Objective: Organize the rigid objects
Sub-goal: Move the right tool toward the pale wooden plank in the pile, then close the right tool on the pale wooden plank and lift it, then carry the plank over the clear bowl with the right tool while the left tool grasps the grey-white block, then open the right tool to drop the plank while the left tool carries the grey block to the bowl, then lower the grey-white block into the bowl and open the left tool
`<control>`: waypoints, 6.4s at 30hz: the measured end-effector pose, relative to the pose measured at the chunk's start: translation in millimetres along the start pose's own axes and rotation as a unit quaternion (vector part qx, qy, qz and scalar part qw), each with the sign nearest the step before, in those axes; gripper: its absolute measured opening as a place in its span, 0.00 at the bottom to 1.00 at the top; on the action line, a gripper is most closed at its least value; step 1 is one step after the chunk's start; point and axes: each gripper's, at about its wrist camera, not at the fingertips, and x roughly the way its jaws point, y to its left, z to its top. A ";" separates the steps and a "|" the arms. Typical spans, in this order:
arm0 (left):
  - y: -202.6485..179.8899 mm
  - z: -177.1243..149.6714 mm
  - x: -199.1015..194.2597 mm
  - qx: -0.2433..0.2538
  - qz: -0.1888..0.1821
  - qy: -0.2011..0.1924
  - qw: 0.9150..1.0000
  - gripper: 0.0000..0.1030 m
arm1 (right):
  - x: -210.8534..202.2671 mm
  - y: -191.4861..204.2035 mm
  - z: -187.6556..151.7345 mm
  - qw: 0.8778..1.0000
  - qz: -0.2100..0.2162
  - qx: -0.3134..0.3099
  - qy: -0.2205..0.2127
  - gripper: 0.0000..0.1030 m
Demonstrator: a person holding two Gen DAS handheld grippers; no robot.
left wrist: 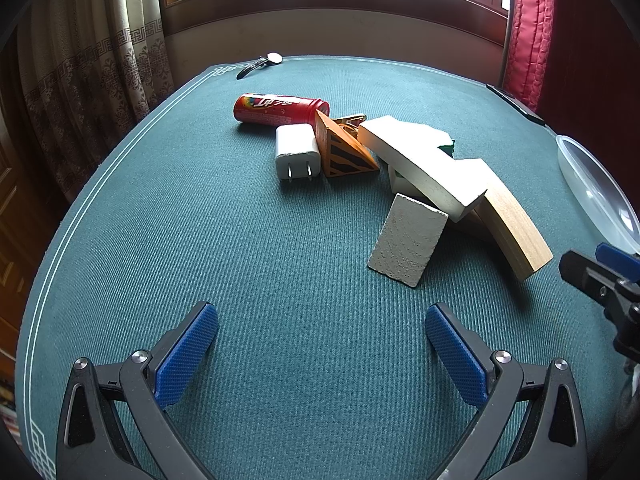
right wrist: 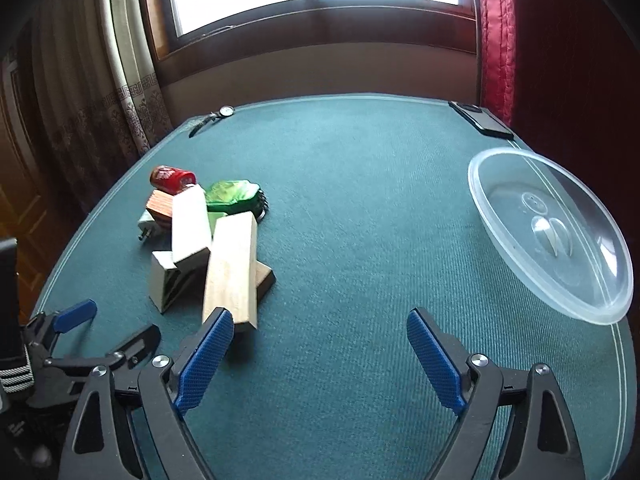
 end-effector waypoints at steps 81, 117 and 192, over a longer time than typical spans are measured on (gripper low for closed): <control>-33.2 10.3 -14.2 -0.009 -0.061 -0.027 0.998 0.30 | -19.0 -45.4 -9.4 0.997 0.055 0.038 -0.030 0.32; -109.5 25.9 -38.6 0.061 -0.088 -0.039 0.994 0.29 | -9.4 -230.3 22.7 0.967 -0.137 0.198 -0.090 0.39; -204.7 67.2 -0.7 0.072 -0.129 -0.044 0.988 0.63 | -20.6 -236.1 8.5 0.952 -0.153 0.233 -0.124 0.69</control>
